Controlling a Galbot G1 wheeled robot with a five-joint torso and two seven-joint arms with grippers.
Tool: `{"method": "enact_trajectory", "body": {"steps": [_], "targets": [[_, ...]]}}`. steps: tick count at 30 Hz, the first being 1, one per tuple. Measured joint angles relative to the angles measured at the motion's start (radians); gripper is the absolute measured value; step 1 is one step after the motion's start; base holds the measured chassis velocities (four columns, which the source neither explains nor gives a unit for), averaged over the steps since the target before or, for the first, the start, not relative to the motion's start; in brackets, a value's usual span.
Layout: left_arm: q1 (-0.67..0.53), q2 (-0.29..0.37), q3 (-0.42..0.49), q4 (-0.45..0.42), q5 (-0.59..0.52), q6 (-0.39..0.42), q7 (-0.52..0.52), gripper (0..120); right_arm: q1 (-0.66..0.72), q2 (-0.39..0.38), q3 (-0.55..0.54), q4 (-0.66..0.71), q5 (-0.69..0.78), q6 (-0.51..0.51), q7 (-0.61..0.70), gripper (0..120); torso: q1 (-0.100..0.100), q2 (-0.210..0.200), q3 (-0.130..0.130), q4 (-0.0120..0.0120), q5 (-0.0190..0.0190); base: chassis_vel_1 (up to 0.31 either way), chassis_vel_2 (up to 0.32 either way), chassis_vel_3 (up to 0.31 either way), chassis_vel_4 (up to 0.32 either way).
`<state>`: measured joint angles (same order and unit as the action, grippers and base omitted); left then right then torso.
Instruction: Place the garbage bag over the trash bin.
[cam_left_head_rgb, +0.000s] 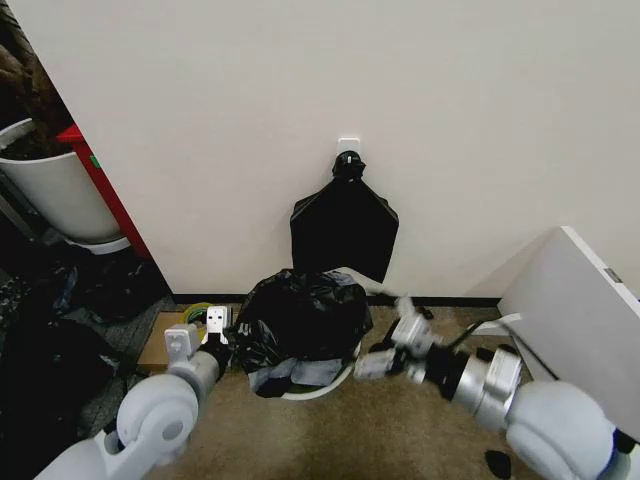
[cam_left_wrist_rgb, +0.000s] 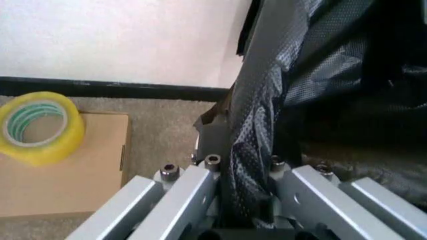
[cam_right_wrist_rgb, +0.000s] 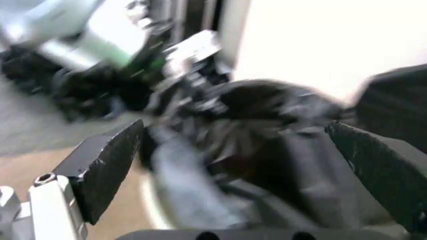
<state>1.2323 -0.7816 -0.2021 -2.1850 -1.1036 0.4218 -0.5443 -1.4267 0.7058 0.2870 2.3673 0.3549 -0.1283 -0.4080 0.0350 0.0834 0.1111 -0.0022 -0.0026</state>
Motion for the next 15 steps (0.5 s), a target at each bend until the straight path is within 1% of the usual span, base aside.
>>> {"method": "enact_trajectory", "body": {"steps": [4, 8, 9, 11, 15], "targets": [[-0.017, 0.002, 0.005, 0.003, -0.015, 0.008, -0.001, 0, -0.011, -0.009, -0.039, -0.032, -0.040, 0.015, -0.027, 100, 0.000, 0.000, 0.000, -0.0001, 0.0001, 0.000, 0.000, 0.000, 0.000], [-0.019, 0.005, 0.007, 0.006, -0.015, 0.006, -0.004, 0, 0.010, -0.006, -0.082, -0.070, -0.064, 0.019, -0.026, 98, 0.000, 0.000, 0.000, 0.0000, 0.0000, 0.000, 0.000, 0.000, 0.000], [-0.019, 0.007, 0.007, 0.006, -0.016, 0.006, -0.005, 0, 0.019, 0.000, -0.095, -0.081, -0.071, 0.022, -0.026, 94, 0.000, 0.000, 0.000, 0.0000, 0.0001, 0.000, 0.000, 0.000, 0.000], [-0.018, 0.008, 0.007, 0.006, -0.016, 0.005, -0.005, 0, 0.023, 0.003, -0.102, -0.086, -0.075, 0.026, -0.026, 92, 0.000, 0.000, 0.000, 0.0000, 0.0002, 0.000, 0.000, 0.000, 0.000], [-0.009, 0.007, 0.010, -0.003, -0.021, 0.005, -0.005, 0, 0.049, 0.026, -0.154, -0.116, -0.127, 0.042, 0.009, 74, 0.000, 0.000, 0.000, 0.0001, 0.0002, 0.000, 0.000, 0.000, 0.000]]}}
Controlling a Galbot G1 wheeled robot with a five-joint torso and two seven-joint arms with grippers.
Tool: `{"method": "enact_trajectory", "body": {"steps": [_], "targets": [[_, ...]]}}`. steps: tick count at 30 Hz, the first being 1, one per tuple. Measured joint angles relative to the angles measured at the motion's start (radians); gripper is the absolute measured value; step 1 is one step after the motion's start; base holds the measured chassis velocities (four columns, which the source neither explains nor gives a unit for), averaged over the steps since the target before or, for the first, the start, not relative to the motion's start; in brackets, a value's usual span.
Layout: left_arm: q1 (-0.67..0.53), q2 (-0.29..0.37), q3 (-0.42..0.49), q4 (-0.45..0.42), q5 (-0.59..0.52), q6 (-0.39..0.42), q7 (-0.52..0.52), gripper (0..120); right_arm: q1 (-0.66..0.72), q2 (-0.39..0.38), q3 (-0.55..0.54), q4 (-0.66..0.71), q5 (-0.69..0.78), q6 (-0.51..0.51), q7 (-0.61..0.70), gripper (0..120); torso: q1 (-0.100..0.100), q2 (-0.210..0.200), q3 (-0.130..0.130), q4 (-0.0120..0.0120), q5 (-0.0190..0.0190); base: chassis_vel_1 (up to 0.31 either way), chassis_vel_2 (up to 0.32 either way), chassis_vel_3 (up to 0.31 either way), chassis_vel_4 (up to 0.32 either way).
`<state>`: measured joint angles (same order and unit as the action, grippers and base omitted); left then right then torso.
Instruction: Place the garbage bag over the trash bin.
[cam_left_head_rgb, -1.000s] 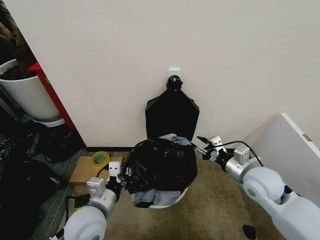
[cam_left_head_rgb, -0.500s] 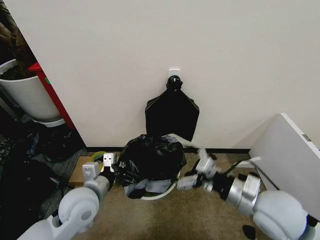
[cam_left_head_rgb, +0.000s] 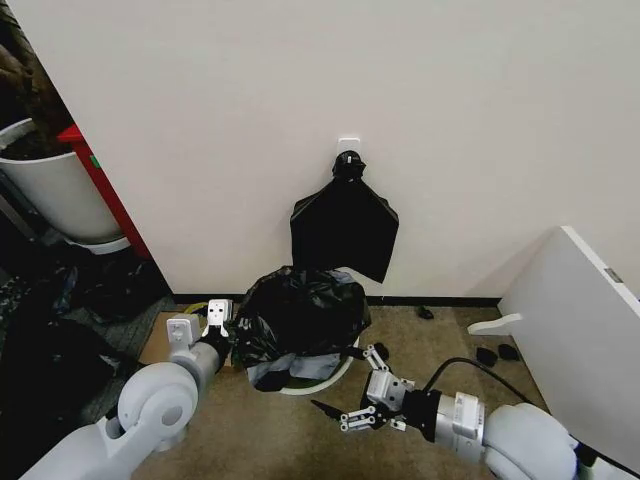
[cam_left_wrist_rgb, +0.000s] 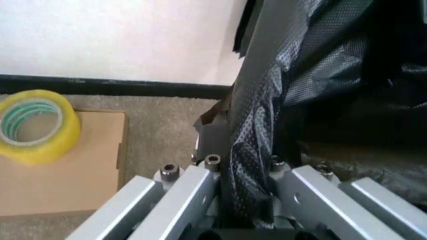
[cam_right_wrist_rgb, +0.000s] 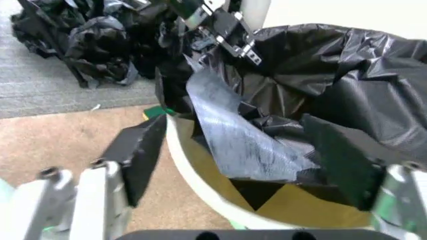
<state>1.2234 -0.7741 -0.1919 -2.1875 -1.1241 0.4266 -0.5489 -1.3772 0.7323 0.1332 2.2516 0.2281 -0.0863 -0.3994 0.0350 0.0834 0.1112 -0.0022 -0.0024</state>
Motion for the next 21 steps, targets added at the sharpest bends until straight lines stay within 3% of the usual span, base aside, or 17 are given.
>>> {"method": "enact_trajectory", "body": {"steps": [1, 4, 6, 7, 14, 16, 21], "targets": [[0.000, 0.000, 0.000, 0.000, 0.000, 0.000, 0.000, 0, 0.000, 0.000, 0.000, 0.000, 0.000, 0.000, 0.000, 74, 0.000, 0.000, 0.000, 0.0000, 0.0000, 0.000, 0.000, 0.000, 0.000], [0.001, -0.002, 0.001, -0.004, -0.002, 0.000, 0.000, 0, 0.008, 0.006, -0.019, -0.007, -0.029, 0.002, 0.024, 60, 0.000, 0.000, 0.000, -0.0001, 0.0000, 0.000, 0.000, 0.000, 0.000], [0.001, -0.002, 0.001, -0.006, -0.004, 0.000, 0.000, 0, 0.010, 0.007, -0.020, -0.009, -0.038, 0.002, 0.026, 58, 0.000, 0.000, 0.000, 0.0000, -0.0001, 0.000, 0.000, 0.000, 0.000], [0.001, -0.002, 0.002, -0.010, -0.006, 0.000, -0.001, 0, 0.013, 0.007, -0.020, -0.012, -0.051, 0.003, 0.031, 50, 0.000, 0.000, 0.000, 0.0000, -0.0001, 0.000, 0.000, 0.000, 0.000], [0.003, -0.004, 0.001, -0.016, -0.009, -0.002, -0.006, 0, 0.010, 0.002, -0.016, -0.011, -0.054, 0.003, 0.041, 30, 0.000, 0.000, 0.000, -0.0001, -0.0001, 0.000, 0.000, 0.000, 0.000], [0.005, -0.006, -0.001, -0.017, -0.011, -0.004, -0.012, 0, 0.008, 0.000, -0.013, -0.006, -0.053, 0.006, 0.044, 17, 0.000, 0.000, 0.000, -0.0001, -0.0001, 0.000, 0.000, 0.000, 0.000], [0.005, -0.008, -0.005, -0.018, -0.025, -0.004, -0.022, 0, 0.004, -0.006, -0.011, -0.003, -0.057, 0.007, 0.045, 2, 0.000, 0.000, 0.000, -0.0001, -0.0001, 0.000, 0.000, 0.000, 0.000]]}}
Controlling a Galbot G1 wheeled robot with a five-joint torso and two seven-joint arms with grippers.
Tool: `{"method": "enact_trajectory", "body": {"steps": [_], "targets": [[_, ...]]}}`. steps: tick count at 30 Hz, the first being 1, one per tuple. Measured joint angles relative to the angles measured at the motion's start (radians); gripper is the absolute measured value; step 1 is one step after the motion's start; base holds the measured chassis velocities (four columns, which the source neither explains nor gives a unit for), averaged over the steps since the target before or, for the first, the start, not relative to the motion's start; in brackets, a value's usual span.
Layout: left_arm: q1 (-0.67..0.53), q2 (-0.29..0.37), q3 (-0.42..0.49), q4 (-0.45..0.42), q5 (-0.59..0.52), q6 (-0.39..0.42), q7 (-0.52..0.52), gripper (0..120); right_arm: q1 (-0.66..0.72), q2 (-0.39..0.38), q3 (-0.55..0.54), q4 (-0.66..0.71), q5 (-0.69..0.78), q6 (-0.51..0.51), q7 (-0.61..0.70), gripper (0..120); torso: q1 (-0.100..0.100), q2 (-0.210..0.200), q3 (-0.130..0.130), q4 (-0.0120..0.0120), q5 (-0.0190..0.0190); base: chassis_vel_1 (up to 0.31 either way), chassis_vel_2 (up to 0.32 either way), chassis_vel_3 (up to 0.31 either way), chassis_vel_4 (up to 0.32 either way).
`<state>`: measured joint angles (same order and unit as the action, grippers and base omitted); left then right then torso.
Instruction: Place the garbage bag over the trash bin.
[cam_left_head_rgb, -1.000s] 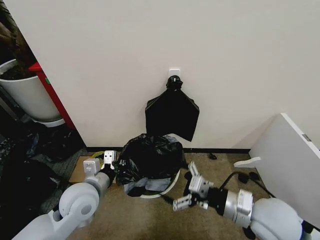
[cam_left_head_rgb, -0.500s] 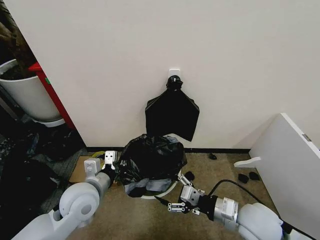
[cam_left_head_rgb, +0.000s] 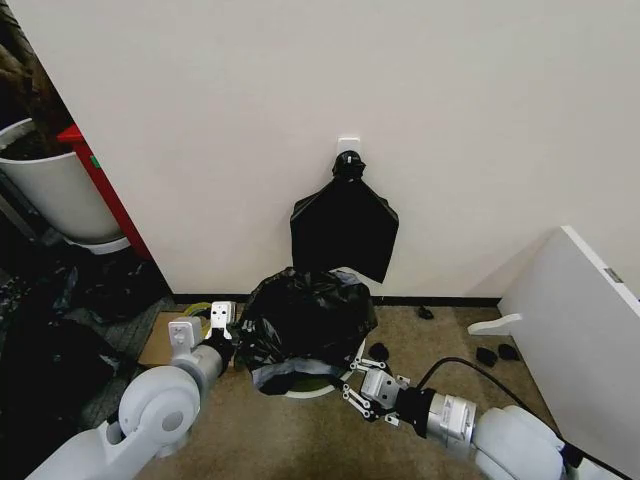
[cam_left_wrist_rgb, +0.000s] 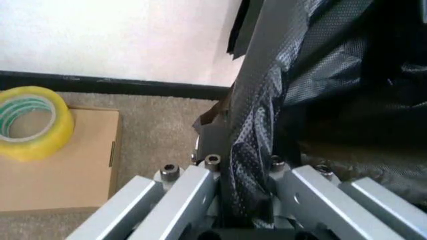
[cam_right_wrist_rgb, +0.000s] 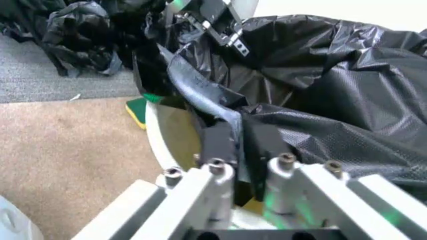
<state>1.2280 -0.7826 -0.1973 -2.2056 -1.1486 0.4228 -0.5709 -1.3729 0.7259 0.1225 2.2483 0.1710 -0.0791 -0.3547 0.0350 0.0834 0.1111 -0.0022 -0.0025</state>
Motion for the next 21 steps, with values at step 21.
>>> {"method": "enact_trajectory", "body": {"steps": [21], "targets": [[-0.027, -0.003, -0.046, -0.013, -0.173, 0.022, -0.106, 0, -0.030, -0.021, -0.002, -0.129, -0.148, 0.180, -0.139, 0, 0.000, 0.000, 0.000, 0.0000, 0.0000, 0.000, 0.000, 0.000, 0.000]]}}
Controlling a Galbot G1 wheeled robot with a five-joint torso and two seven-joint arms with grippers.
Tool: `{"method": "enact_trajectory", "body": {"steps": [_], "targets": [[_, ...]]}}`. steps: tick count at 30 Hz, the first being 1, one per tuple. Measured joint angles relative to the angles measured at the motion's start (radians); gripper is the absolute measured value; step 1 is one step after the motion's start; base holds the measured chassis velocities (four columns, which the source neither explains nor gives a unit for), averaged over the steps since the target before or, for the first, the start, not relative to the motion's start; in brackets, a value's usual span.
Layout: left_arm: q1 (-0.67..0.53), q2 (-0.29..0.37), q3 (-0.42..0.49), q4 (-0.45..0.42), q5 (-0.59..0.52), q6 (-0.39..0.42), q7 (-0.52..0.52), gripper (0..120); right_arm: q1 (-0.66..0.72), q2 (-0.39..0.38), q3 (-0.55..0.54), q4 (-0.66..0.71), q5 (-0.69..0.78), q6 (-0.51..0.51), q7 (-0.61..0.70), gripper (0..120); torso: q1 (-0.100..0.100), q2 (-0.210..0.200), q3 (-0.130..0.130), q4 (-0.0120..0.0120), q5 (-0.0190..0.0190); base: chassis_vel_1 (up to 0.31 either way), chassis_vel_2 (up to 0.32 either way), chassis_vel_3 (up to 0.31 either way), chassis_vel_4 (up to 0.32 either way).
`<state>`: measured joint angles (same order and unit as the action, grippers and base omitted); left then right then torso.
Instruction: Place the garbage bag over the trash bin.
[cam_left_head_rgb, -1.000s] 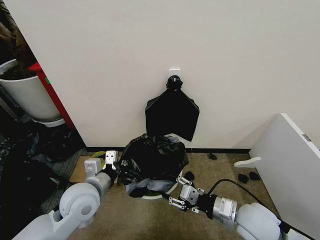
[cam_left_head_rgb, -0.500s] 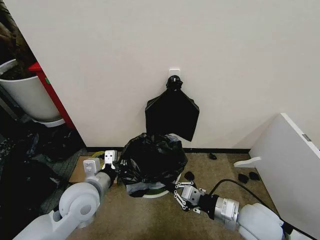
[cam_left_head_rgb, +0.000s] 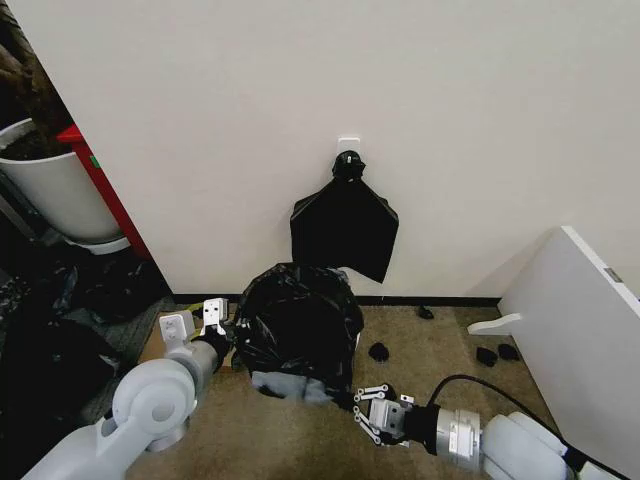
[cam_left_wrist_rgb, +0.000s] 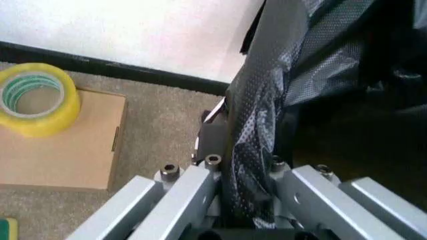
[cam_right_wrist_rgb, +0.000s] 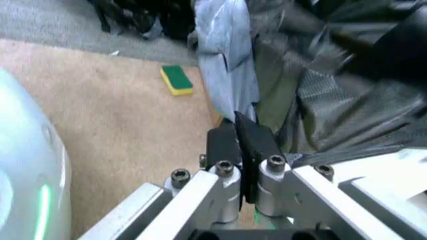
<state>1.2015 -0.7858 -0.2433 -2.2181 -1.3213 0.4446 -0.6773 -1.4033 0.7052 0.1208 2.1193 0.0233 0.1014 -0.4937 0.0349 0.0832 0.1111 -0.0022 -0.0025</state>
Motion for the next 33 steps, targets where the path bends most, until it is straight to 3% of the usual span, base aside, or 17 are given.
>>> {"method": "enact_trajectory", "body": {"steps": [6, 17, 33], "targets": [[-0.032, -0.004, 0.003, -0.005, -0.073, 0.016, -0.033, 0, 0.011, 0.020, -0.010, -0.041, -0.061, 0.005, 0.023, 0, 0.000, 0.000, 0.000, -0.0003, -0.0001, 0.000, 0.000, 0.000, 0.000], [-0.026, 0.008, 0.001, -0.012, -0.103, 0.084, -0.033, 0, 0.032, 0.042, -0.004, -0.149, -0.122, 0.015, 0.074, 0, 0.000, 0.000, 0.000, 0.0000, -0.0001, 0.000, 0.000, 0.000, 0.000], [-0.005, -0.002, -0.009, -0.025, -0.127, 0.092, -0.029, 0, 0.016, 0.065, 0.000, -0.202, -0.174, 0.035, 0.080, 0, 0.000, 0.000, 0.000, -0.0001, 0.0000, 0.000, 0.000, 0.000, 0.000]]}}
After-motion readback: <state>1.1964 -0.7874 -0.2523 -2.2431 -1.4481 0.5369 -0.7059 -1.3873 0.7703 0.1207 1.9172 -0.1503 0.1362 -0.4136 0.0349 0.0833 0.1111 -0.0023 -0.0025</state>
